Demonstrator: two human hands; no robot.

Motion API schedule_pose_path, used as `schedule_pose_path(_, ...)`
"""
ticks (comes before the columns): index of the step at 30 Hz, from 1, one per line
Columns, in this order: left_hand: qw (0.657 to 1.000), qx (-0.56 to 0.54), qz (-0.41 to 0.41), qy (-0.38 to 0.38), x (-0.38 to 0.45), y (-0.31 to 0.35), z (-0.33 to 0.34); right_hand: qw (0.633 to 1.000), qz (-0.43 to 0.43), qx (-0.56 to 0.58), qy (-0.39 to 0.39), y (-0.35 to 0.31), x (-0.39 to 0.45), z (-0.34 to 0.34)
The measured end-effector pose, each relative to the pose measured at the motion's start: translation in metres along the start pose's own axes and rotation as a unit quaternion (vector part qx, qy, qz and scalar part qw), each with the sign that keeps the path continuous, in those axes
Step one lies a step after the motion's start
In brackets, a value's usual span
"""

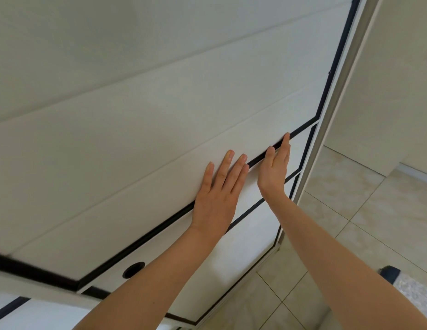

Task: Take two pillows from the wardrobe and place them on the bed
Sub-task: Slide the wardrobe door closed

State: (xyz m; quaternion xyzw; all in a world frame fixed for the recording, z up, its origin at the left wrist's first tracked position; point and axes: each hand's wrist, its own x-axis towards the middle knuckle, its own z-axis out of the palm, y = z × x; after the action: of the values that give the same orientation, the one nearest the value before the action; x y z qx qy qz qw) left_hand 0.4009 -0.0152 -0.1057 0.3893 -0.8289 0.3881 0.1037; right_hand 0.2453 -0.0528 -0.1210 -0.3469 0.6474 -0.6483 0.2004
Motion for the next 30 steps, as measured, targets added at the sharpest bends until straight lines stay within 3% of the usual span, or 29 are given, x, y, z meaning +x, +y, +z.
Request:
schedule_pose_path(16,1.000,0.015,-0.009,0.007,0.027,0.018,0.009,1.000,0.001,0.003,0.002,0.009,0.030,-0.012)
schedule_pose_path(22,1.000,0.014,0.000,-0.006,0.028,0.019,0.010,0.999,0.006,-0.034,-0.036,0.007,0.034,-0.019)
schedule_pose_path(30,0.989,-0.142,-0.029,0.024,0.015,0.020,-0.013,0.991,0.042,-0.101,-0.079,0.000,0.021,-0.051)
